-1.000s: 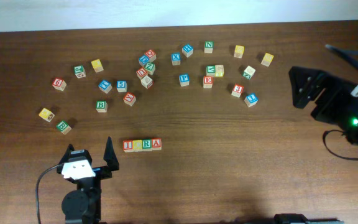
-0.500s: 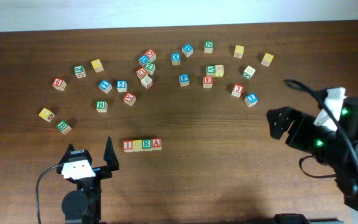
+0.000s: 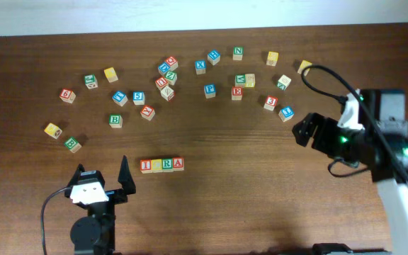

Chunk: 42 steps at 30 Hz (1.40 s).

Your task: Spell out ICRA

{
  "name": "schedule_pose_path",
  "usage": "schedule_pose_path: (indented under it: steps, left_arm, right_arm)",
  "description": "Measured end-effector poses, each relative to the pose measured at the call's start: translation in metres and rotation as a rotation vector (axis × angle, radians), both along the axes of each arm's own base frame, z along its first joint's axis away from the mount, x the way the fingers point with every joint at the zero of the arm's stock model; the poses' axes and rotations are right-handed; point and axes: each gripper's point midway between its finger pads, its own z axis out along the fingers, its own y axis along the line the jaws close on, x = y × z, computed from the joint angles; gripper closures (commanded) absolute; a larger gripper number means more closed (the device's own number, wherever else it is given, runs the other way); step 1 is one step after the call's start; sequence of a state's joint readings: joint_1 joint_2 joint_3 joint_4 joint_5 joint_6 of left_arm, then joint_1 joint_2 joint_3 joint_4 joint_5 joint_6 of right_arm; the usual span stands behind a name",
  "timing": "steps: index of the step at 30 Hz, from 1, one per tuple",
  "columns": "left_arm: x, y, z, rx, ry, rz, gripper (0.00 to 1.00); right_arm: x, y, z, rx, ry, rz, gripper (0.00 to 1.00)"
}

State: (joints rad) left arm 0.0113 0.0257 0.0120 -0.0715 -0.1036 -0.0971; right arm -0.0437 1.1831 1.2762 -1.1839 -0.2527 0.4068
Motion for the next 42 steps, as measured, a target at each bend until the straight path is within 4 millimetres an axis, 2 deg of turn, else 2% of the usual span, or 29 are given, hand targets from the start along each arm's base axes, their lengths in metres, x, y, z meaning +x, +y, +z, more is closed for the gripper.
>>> schedule_pose_path:
  steps: [2,6,12,20,28,32,36,42]
  left_arm:
    - [0.000,0.000,0.000,0.000,0.000,0.000,0.01]
    - [0.000,0.000,0.000,0.000,0.000,0.000,0.01]
    - [0.000,0.000,0.000,0.000,0.000,0.000,0.01]
    - [0.000,0.000,0.000,0.000,0.000,0.000,0.01]
    - [0.000,0.000,0.000,0.000,0.000,0.000,0.01]
    - [0.000,0.000,0.000,0.000,0.000,0.000,0.01]
    - [0.000,0.000,0.000,0.000,0.000,0.000,0.01]
    - [0.000,0.000,0.000,0.000,0.000,0.000,0.01]
  right_arm:
    - [-0.001,0.000,-0.015,0.002,0.051,0.000,0.02]
    - [-0.007,0.000,-0.021,0.002,0.064,0.000,0.02]
    - [-0.035,0.001,-0.017,0.000,-0.003,-0.001,0.02]
    - [-0.079,0.003,-0.038,-0.002,-0.035,0.000,0.02]
    - [-0.078,0.003,-0.042,-0.001,-0.015,-0.001,0.02]
    - [-0.078,0.003,-0.052,0.001,0.023,-0.001,0.02]
    - [-0.087,0.004,-0.072,0.003,0.083,0.000,0.02]
    - [-0.089,0.004,-0.077,0.004,0.097,0.000,0.02]
